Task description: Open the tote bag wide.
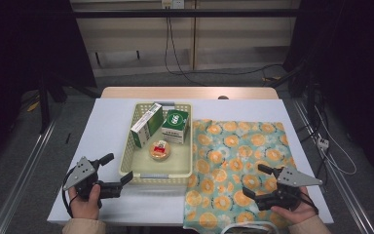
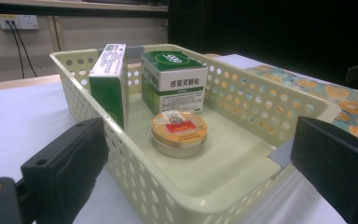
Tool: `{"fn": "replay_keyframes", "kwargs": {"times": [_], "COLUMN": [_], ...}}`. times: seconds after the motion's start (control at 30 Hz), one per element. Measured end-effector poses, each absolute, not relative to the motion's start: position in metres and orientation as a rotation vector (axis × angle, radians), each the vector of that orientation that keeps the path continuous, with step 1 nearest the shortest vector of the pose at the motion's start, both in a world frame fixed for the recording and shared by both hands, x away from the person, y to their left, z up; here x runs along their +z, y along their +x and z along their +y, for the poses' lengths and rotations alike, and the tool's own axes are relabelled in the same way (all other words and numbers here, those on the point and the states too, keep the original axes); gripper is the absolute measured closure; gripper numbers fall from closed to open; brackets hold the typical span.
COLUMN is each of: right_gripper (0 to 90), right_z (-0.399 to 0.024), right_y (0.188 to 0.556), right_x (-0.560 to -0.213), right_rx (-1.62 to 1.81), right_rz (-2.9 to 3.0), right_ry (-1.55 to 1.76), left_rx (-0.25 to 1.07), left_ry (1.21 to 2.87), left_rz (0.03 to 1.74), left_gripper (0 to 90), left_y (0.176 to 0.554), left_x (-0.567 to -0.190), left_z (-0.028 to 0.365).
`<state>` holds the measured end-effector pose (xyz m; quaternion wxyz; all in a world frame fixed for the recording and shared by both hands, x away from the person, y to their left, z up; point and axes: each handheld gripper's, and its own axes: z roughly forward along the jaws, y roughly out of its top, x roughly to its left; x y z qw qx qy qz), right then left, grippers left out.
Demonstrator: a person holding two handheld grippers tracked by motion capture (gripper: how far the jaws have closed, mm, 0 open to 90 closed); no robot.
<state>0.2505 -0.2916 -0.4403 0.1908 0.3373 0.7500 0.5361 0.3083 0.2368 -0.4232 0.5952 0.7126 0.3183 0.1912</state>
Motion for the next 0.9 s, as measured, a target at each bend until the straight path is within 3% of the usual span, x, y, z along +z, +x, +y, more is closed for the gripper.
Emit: {"fn": "replay_keyframes", "kwargs": {"times": [0.37, 0.67, 0.83, 0.9], "right_gripper": [5.4, 12.9, 13.1, 12.6], "right_z": [-0.28, -0.271, -0.27, -0.273], "right_y": [0.246, 0.25, 0.262, 0.283], "right_x": [-0.446, -0.453, -0.439, -0.427], "right_rx": [1.444, 1.289, 1.291, 1.31], "right_rz": [2.34, 2.427, 2.389, 2.346], "right_ry": [0.846, 0.822, 0.825, 0.849], "left_rx": [0.442, 0.439, 0.445, 0.443], "left_ry": [1.665, 1.663, 1.661, 1.658], "left_rz": [0.738, 0.749, 0.753, 0.755], "left_gripper": [3.7, 3.7, 3.7, 3.7], "left_y": [0.307, 0.307, 0.307, 0.306], "left_x": [-0.424, -0.426, -0.425, -0.425], "left_z": [0.236, 0.235, 0.235, 0.235]}}
